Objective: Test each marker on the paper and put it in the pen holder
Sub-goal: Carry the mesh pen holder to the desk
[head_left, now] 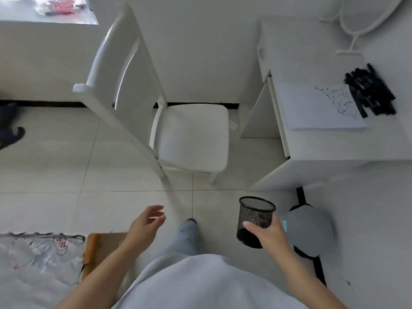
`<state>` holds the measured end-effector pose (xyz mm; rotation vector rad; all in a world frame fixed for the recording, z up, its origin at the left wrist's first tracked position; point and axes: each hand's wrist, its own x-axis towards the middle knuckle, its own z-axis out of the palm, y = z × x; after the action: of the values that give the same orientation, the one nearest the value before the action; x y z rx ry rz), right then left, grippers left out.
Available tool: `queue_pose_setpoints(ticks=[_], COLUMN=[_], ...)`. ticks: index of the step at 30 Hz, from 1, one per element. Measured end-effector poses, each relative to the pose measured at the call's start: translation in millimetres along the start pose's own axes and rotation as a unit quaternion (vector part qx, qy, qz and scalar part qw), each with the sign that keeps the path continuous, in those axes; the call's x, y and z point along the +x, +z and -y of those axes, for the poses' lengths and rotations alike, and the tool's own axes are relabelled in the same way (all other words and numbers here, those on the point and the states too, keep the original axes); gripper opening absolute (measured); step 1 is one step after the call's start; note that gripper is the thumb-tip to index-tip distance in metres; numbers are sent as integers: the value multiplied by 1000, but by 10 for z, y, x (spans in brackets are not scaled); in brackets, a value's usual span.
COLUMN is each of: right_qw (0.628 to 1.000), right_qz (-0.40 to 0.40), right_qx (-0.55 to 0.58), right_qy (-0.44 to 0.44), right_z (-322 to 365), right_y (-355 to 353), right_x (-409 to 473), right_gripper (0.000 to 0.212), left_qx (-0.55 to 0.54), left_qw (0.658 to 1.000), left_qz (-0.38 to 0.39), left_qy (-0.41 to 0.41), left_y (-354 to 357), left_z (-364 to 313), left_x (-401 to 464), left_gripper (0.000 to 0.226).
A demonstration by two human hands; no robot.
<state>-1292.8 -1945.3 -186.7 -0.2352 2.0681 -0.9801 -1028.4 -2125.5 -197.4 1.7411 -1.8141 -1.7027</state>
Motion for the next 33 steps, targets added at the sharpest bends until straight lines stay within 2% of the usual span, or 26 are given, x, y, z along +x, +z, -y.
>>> queue_pose_setpoints(ticks=[8,13,18,21,26,31,33], right_qw=[995,993,994,989,966,940,923], right_qz=[-66,-78,-81,-107,-174,-244,-279], right_qx=[76,87,72,103,185,224,239], right_qy=[7,4,5,8,41,87,114], right_z=[834,1171,1395,1489,1551,1536,1525], right_y=[-308,-701,-1205,-1506,-1883,-2140,-2221], right_x=[957,1639,2173,2454,2653,2739,2795], right_gripper=[53,54,56,56,64,69,71], left_qx=[72,84,105,177,248,257,268], left_qw=[991,985,981,959,933,905,882], left_qz=[84,96,125,173,207,279,319], left_qy=[73,118,108,139,158,193,220], left_y=[150,757,1446,1754,2137,2866,3217], left_z=[-1743,-2643,-3080,-3294,-3859,-4457,-4636], left_x=[1550,2139,2289,2406,2758,3088,3198], left_gripper=[25,21,20,19,21,17,16])
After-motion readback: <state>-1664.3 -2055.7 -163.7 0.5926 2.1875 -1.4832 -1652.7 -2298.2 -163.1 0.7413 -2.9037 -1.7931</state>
